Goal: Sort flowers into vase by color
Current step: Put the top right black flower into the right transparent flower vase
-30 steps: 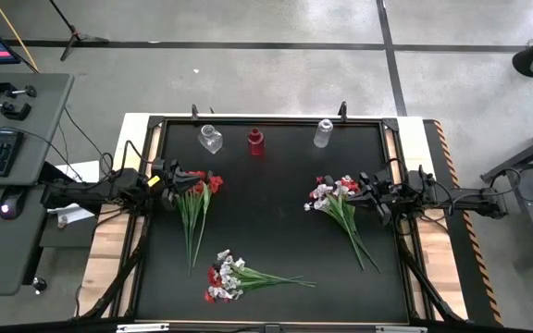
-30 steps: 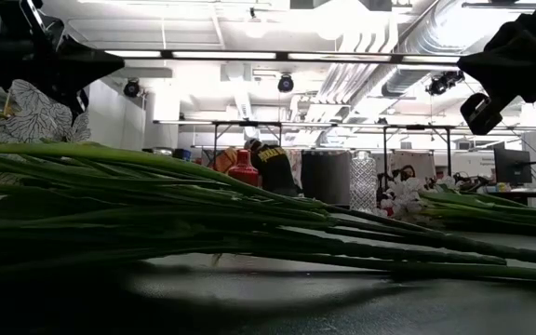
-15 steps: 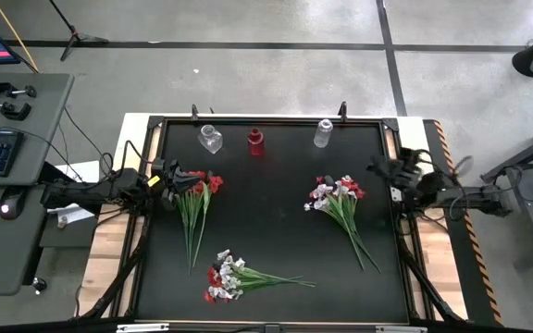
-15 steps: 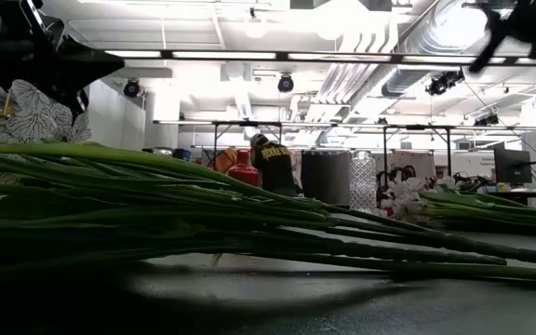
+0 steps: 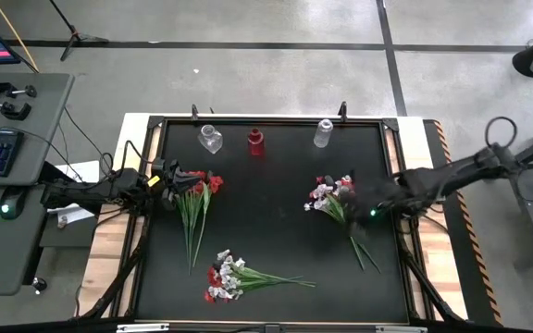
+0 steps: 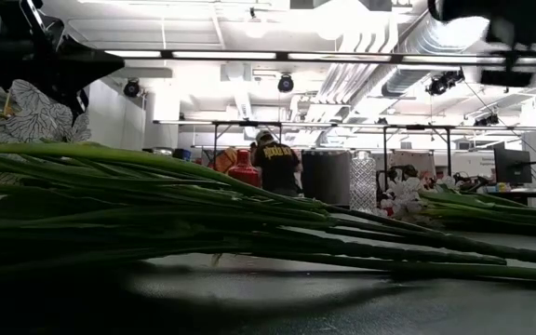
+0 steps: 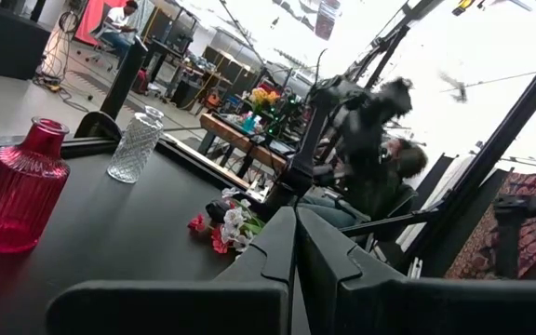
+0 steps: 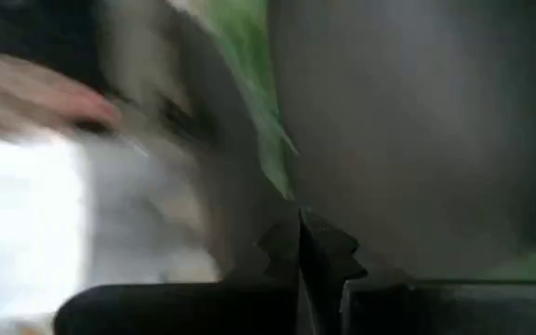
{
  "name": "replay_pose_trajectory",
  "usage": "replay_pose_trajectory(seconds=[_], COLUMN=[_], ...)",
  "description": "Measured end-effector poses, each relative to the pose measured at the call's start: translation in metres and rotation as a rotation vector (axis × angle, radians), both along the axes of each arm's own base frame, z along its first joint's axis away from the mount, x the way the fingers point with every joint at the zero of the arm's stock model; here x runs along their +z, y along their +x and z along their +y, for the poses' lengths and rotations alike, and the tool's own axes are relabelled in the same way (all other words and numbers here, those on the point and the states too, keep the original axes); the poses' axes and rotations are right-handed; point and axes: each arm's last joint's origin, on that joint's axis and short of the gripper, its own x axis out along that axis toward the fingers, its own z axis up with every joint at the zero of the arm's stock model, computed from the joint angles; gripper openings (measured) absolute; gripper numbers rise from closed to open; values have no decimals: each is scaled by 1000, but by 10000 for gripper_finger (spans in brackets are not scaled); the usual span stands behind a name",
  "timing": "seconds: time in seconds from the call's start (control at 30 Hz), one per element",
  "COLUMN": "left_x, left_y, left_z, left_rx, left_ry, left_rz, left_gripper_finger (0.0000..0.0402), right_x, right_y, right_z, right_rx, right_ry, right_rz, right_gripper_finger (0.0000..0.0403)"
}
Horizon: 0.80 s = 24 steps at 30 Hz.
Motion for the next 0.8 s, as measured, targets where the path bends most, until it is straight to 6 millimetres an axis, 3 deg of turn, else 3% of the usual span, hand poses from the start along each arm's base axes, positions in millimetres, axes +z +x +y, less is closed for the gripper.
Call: replay_pose_trajectory(seconds=[0.1,0.23,0.33,0.53,0.8], left_x=[0,0,0,0,0], left_y=[0,0,0,0,0], left_z=[0,0,0,0,0], left_rx=[0,0,0,0,0], left_ry=[0,0,0,0,0], left_rz=[0,0,0,0,0], left_gripper_finger=[0,0,0,0,0], right_x=[-3,-15,-31,-58,-80], right_y=[10,28,40,44,35], right_z=[13,20,11,-23,-48], right_rx=[-51,-192,-245,-371,-432], right_ry=[-75,-181,-182,-168,-170], right_rz=[230,390,464,570,622], right_gripper_finger=[5,36,71,130,137])
